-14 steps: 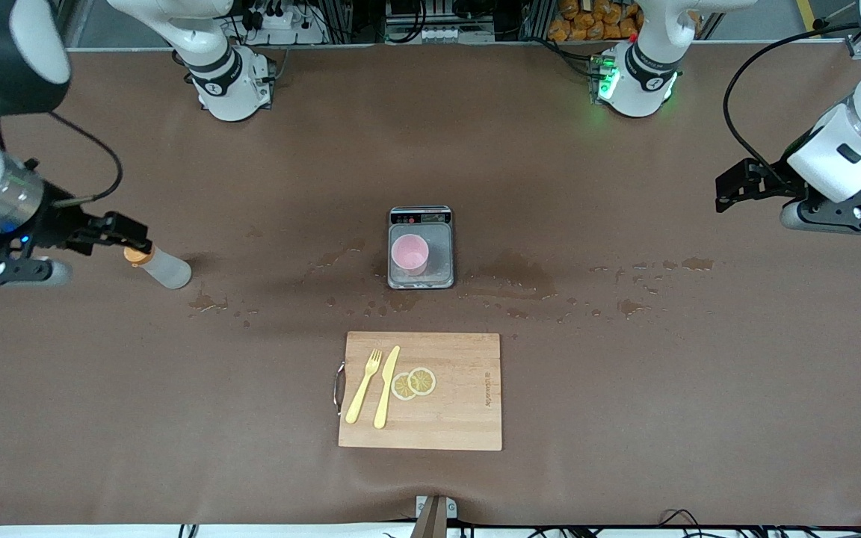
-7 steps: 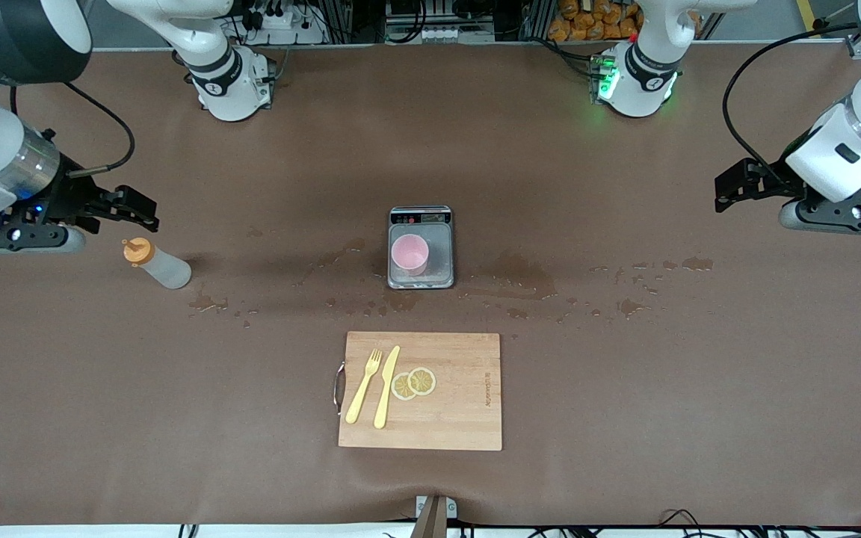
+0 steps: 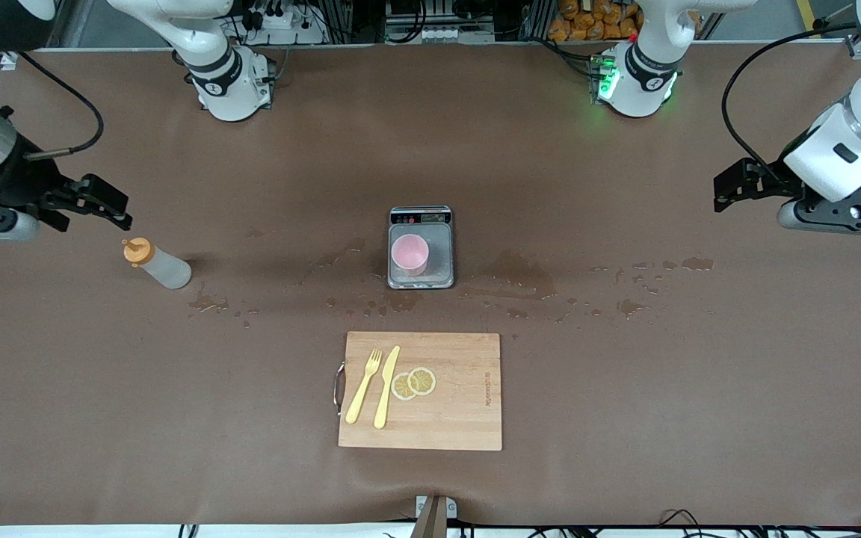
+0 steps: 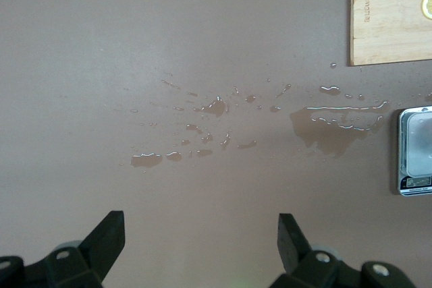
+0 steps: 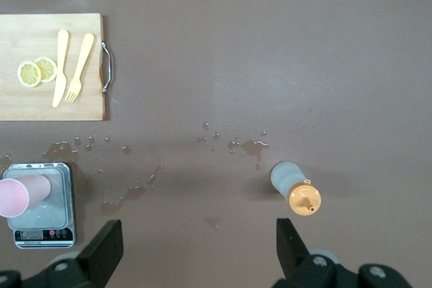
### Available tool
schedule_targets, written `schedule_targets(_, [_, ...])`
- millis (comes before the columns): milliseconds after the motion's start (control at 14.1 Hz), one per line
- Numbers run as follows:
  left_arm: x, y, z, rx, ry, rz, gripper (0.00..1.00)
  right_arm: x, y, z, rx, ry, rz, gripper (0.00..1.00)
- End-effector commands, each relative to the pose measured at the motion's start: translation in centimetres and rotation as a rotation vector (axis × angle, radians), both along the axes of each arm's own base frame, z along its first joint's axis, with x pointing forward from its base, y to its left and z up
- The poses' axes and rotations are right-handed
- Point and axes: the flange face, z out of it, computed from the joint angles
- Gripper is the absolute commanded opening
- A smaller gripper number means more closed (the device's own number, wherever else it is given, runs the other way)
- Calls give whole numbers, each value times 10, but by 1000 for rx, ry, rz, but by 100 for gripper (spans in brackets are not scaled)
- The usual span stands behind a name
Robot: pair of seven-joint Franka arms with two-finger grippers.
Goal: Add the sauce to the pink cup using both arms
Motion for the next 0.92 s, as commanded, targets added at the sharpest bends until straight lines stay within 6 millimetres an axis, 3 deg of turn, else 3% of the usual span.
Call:
schedule_targets(0, [-1,-1,2,21,-2,-7,100,2,0,7,0,2,13,100])
schedule_targets(141, [0,-1,1,19,-1,-7,100,2,0,14,5,-12,16,100])
schedule_targets(848, [6,-4,2,8,-40,6,100,0,1,13,2,3,17,100])
